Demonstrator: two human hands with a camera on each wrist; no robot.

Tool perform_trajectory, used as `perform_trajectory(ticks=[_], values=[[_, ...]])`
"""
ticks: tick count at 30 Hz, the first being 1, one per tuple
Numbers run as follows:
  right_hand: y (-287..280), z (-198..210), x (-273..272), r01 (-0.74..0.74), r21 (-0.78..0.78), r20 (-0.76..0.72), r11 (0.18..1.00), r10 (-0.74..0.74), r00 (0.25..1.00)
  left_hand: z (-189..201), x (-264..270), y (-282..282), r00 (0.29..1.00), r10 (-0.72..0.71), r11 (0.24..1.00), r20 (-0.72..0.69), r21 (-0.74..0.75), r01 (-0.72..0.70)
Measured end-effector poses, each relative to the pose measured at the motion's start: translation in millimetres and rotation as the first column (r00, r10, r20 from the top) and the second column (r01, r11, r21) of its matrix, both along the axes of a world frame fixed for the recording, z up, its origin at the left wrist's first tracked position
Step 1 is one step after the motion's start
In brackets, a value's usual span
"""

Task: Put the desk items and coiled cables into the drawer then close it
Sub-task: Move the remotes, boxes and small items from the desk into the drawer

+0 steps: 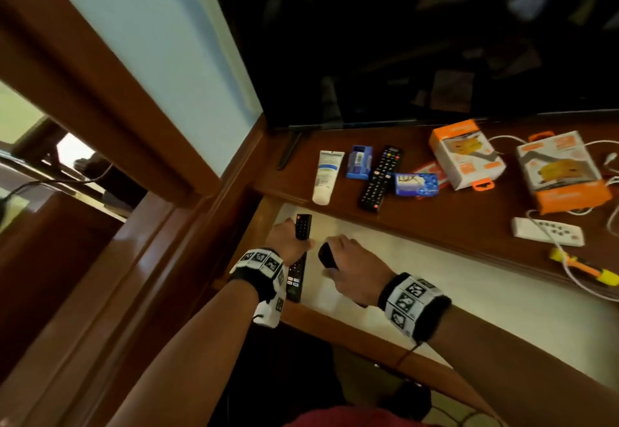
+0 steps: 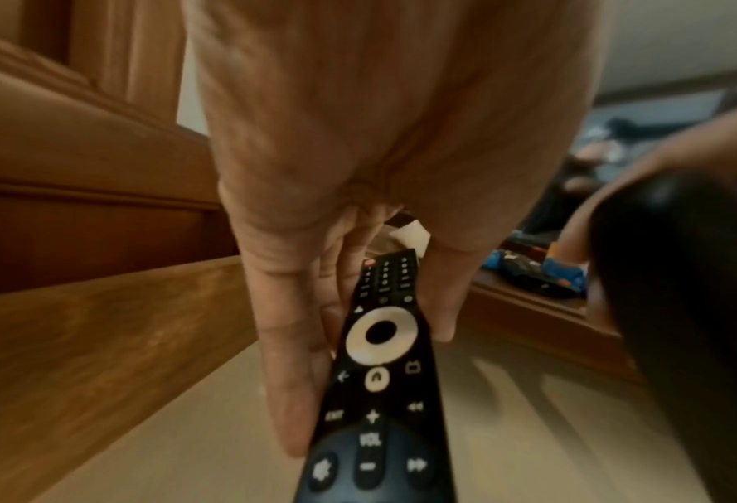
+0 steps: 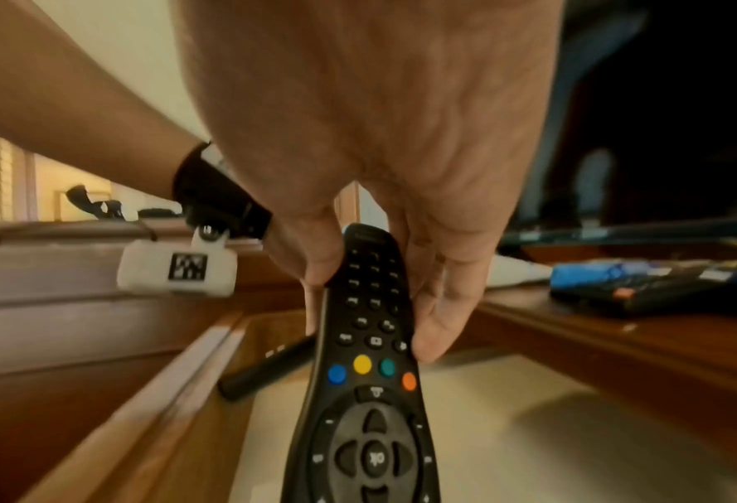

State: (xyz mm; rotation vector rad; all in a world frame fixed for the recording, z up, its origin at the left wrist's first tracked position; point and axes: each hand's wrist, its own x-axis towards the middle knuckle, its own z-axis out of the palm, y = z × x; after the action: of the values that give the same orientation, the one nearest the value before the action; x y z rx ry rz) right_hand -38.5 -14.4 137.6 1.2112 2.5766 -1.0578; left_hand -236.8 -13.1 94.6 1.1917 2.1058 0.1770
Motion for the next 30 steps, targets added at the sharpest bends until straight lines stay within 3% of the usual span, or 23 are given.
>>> perform_trajectory(ticks=[5, 8, 12, 18, 24, 27, 30], values=[[22, -51, -60, 0.067, -0.080, 0.174, 0.995, -0.052, 0.983, -41, -36, 25, 0.986, -0.150, 0.976, -0.076, -0.168, 0.136], [37, -74, -87, 0.123, -0.091, 0.224, 0.988, -0.100, 0.969, -58, -46, 33, 0.946, -0.279, 0.949, -0.164, -0.200, 0.245], [44, -98, -105, 0.268, -0.141, 0.246, 0.953, -0.228, 0.942, -78, -48, 37, 0.906, -0.397, 0.907, -0.148, -0.212, 0.363], [42, -117, -98, 0.522, -0.232, 0.282, 0.821, -0.457, 0.844, -84, -64, 45, 0.863, -0.492, 0.859, -0.112, -0.225, 0.460], [37, -122, -95, 0.592, -0.329, 0.321, 0.736, -0.502, 0.803, -75, -83, 60, 0.784, -0.593, 0.799, -0.184, -0.254, 0.545], [41, -120, -108, 0.628, -0.427, 0.305, 0.651, -0.550, 0.777, -72, -83, 65, 0.734, -0.652, 0.755, -0.188, -0.252, 0.606], [43, -121, -124, 0.642, -0.528, 0.277, 0.556, -0.602, 0.749, -71, -82, 68, 0.739, -0.653, 0.754, -0.165, -0.236, 0.614]])
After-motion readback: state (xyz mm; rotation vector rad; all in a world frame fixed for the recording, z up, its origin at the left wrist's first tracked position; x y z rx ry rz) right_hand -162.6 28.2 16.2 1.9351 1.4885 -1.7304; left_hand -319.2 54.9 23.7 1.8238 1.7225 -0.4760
